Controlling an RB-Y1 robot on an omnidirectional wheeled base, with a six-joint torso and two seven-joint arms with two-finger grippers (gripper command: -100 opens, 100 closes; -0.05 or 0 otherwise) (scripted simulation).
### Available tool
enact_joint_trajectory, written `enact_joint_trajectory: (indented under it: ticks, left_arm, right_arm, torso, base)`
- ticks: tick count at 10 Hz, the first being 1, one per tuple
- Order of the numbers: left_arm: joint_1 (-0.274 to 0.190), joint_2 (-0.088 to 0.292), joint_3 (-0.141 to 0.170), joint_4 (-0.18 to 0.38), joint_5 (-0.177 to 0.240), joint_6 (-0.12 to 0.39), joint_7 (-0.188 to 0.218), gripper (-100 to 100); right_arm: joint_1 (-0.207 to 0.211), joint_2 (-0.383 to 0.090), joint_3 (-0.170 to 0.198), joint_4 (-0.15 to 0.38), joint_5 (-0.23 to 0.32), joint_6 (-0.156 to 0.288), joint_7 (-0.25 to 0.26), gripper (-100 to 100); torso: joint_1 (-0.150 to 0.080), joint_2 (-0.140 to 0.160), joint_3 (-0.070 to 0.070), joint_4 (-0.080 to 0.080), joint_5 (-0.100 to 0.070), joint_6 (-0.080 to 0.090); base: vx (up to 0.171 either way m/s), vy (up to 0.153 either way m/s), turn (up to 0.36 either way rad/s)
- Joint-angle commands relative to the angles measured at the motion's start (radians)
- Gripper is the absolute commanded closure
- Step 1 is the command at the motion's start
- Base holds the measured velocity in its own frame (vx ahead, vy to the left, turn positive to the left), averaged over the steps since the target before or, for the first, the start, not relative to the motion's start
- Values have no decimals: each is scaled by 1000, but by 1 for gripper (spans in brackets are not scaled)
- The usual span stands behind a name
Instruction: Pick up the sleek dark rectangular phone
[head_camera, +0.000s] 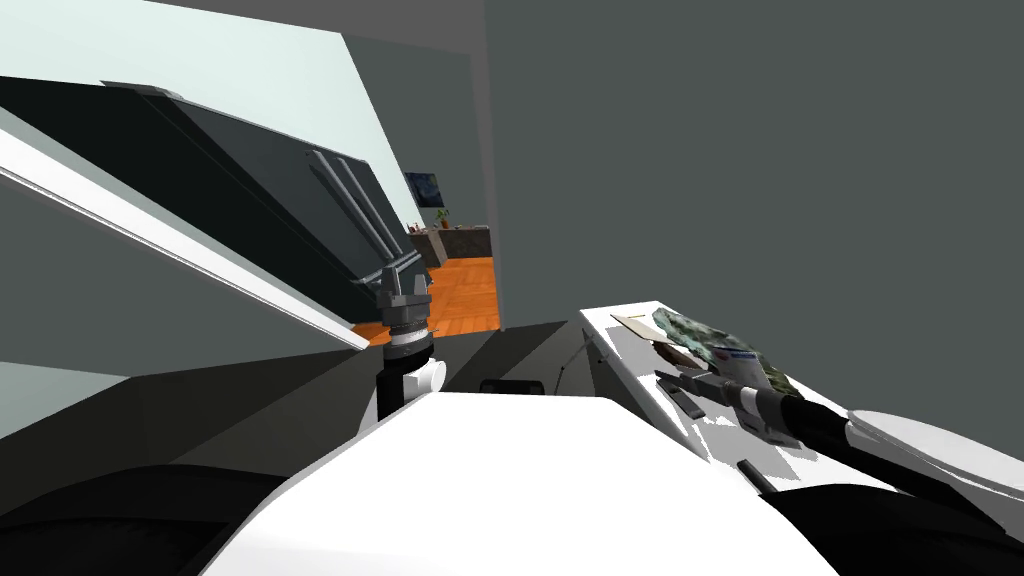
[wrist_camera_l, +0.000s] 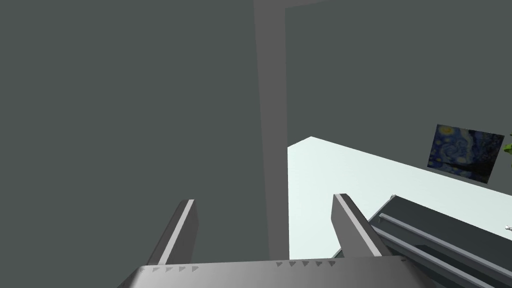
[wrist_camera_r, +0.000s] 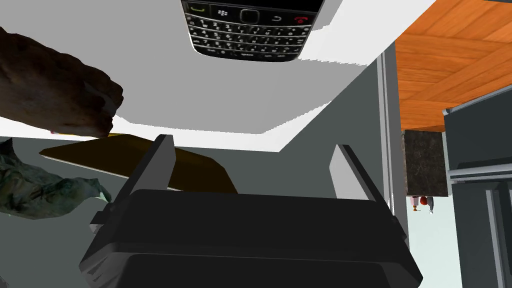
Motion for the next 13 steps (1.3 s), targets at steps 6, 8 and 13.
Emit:
enact_joint_trajectory:
  ticks: [6,8,13]
  left_arm:
    - [0,0,0,0,0,0,0,0]
    - [0,0,0,0,0,0,0,0]
    - [0,0,0,0,0,0,0,0]
  right_arm:
    - [18,-98,128,182,119,-78,19,-100]
    - [23,-118,158,213,144,-91,20,-100]
    - [40,-172,257,304,224,-132,24,-100]
  torso:
    - [2,-3,-2,-1,0,0]
    - [0,1,0,0,0,0]
    - [0,1,0,0,0,0]
  base:
    - [88,46,58]
    - [61,41,43]
    - [83,40,53]
